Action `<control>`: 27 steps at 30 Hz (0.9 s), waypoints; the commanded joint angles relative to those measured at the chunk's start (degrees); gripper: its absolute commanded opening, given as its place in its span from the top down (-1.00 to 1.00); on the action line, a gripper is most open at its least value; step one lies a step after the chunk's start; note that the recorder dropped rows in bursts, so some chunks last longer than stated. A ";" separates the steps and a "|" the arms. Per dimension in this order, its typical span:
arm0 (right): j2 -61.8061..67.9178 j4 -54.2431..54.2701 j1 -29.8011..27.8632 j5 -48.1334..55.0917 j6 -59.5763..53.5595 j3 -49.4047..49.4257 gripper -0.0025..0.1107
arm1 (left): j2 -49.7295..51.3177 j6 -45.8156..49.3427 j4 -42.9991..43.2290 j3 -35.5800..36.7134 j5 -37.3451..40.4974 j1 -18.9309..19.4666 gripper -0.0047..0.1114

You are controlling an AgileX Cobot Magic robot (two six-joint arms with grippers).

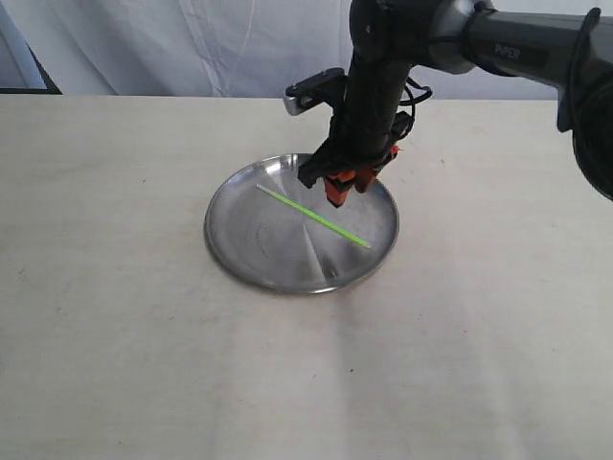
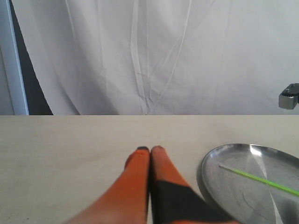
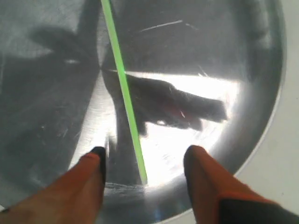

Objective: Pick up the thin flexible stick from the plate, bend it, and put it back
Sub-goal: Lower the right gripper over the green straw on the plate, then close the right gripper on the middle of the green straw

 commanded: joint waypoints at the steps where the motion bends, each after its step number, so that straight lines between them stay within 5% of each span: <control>1: 0.90 -0.27 -0.06 2.14 -3.21 -0.45 0.02 | -0.19 -0.28 -0.13 -0.07 0.35 0.10 0.92; 19: 8.61 -5.11 5.02 -0.41 -2.41 -0.45 0.08 | -0.19 -0.28 -0.13 -0.07 0.35 0.10 0.92; 22: 10.55 -6.59 6.08 0.99 -0.81 -0.45 0.43 | -0.19 -0.28 -0.13 -0.07 0.35 0.10 0.92; 24: 11.43 -6.59 6.56 2.03 -0.81 -0.45 0.88 | -0.19 -0.28 -0.13 -0.07 0.35 0.10 0.92; 27: 11.45 -5.11 6.70 2.02 -0.81 -0.45 0.96 | -0.19 -0.28 -0.13 -0.07 0.35 0.10 0.92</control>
